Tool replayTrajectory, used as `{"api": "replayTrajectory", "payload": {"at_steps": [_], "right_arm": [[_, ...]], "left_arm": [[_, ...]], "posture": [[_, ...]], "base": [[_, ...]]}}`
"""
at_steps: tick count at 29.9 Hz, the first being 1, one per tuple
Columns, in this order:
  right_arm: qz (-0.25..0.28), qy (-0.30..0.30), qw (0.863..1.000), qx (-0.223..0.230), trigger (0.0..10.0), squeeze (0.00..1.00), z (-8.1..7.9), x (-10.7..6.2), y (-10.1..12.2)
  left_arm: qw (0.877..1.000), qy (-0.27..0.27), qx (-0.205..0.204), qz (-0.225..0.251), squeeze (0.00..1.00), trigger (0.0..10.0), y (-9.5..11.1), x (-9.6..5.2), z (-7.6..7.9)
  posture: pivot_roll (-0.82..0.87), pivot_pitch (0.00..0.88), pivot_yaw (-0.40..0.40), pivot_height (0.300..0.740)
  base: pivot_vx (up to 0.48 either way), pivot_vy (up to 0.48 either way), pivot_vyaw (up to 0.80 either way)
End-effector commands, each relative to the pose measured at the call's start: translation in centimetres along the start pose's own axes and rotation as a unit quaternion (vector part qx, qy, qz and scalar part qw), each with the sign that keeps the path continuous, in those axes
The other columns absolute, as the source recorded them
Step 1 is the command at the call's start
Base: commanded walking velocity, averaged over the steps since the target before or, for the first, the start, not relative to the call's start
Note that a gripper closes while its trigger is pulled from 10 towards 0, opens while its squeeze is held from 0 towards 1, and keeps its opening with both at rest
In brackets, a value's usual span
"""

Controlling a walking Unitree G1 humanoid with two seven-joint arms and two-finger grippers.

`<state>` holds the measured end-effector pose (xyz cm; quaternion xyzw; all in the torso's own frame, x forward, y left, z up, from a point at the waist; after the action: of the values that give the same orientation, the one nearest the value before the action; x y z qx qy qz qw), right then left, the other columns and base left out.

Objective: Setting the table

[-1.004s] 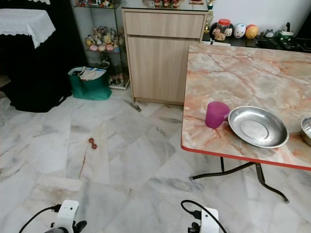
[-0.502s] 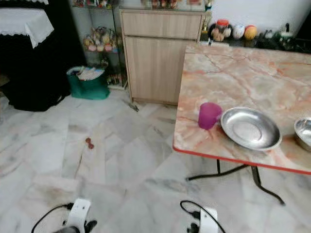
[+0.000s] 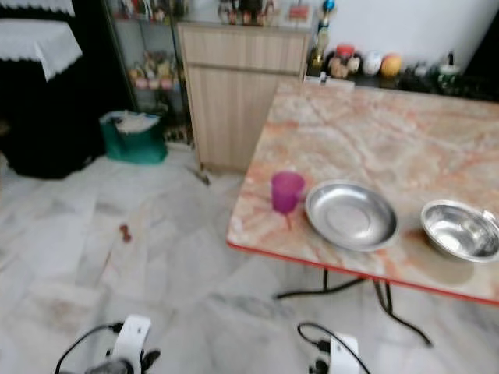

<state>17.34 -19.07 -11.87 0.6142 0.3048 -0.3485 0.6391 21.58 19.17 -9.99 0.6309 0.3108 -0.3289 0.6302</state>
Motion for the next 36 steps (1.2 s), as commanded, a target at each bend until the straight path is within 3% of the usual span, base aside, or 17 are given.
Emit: {"api": "replayTrajectory", "payload": {"at_steps": [1,6,30,36], "right_arm": [[-0.002,-0.002,1.0,-0.002,10.0,0.0,0.1,0.0,-0.2],[-0.001,-0.003,1.0,0.004,10.0,0.0,0.1,0.0,0.0],[-0.001,-0.001,1.0,0.001,10.0,0.0,0.0,0.0,-0.1],[0.004,-0.004,1.0,0.003,10.0,0.0,0.1,0.0,0.2]], "left_arm": [[1.0,-0.006,0.007,-0.002,0.0,10.0,0.1,0.1,0.3],[1.0,-0.005,0.009,0.001,0.0,10.0,0.3,0.1,0.2],[1.0,-0.003,0.0,0.012,0.0,10.0,0.8,0.1,-0.1],[1.0,-0.002,0.011,0.018,0.0,10.0,1.4,0.1,-0.3]], "posture": [[0.04,0.0,-0.028,0.74],[0.04,0.0,-0.027,0.74],[0.05,0.0,-0.033,0.74],[0.05,0.0,-0.033,0.74]], "base": [[0.0,0.0,0.0],[0.0,0.0,0.0],[0.0,0.0,-0.63],[0.0,0.0,0.0]]}}
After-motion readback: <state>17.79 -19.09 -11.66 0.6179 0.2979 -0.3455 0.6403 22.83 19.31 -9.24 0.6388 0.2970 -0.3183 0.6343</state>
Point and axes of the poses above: a point about 5 cm out from each wrist's last joint towards the gripper, its own x axis pointing out of the wrist towards the gripper, its own y axis along the axis of the wrist's last joint, z = x × y, the point moved 3 cm from there along x, pointing out of the wrist towards the gripper, and after that the axes turned 10 degrees about -x, right-handed, at the moved point
